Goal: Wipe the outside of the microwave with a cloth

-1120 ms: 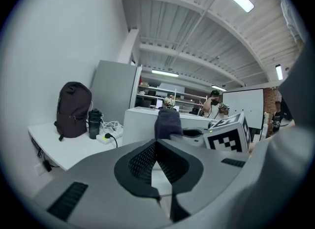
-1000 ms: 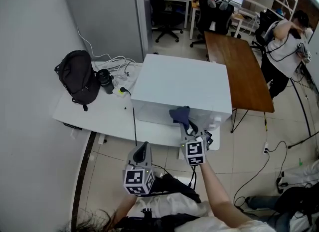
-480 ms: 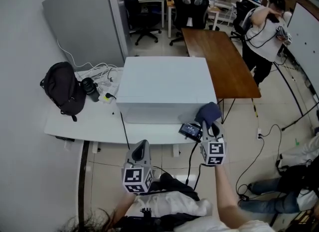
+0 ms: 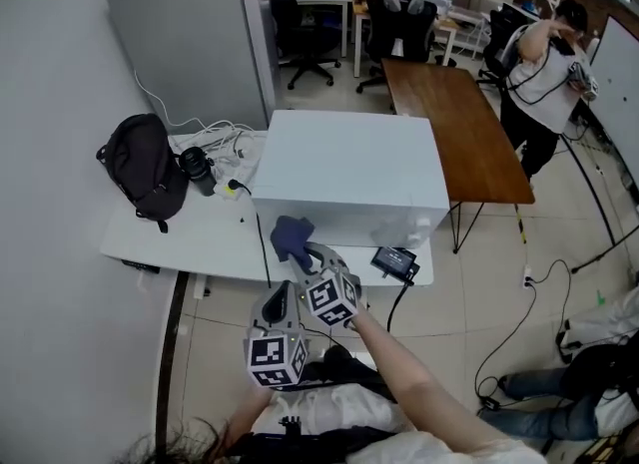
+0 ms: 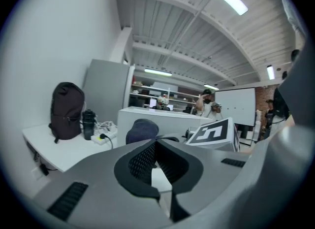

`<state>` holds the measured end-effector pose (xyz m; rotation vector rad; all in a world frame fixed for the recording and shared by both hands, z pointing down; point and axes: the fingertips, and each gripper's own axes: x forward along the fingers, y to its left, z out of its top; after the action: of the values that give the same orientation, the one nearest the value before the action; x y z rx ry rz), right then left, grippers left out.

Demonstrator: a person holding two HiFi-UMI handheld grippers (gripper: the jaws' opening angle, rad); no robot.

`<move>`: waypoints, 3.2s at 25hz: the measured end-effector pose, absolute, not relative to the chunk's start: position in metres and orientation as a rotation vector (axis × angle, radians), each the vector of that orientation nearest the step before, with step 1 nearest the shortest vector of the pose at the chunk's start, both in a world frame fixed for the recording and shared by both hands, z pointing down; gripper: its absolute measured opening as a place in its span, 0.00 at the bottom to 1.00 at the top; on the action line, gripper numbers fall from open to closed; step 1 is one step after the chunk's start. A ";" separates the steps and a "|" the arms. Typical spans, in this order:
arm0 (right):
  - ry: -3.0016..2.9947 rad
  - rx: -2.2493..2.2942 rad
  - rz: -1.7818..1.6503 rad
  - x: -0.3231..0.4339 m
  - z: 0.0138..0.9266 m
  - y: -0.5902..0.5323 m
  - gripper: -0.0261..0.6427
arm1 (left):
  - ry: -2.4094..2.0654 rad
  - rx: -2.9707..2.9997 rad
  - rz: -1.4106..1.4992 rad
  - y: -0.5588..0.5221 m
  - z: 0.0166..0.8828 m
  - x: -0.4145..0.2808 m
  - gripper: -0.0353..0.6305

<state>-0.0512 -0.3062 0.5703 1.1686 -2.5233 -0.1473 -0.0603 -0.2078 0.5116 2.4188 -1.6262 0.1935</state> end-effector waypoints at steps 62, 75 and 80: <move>-2.344 1.871 0.359 0.138 0.510 -0.030 0.17 | -1.479 2.605 0.176 -0.066 0.496 -0.053 0.04; -2.481 1.864 0.471 0.144 0.495 0.053 0.16 | -1.501 2.572 0.109 0.046 0.479 -0.023 0.04; -2.497 1.838 0.488 0.122 0.495 0.083 0.16 | -1.494 2.568 0.130 0.060 0.482 -0.028 0.04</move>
<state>0.1220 0.0831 0.4954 1.8384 -2.4971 0.4878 -0.0281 0.0603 0.4816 2.5682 -1.4943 0.1298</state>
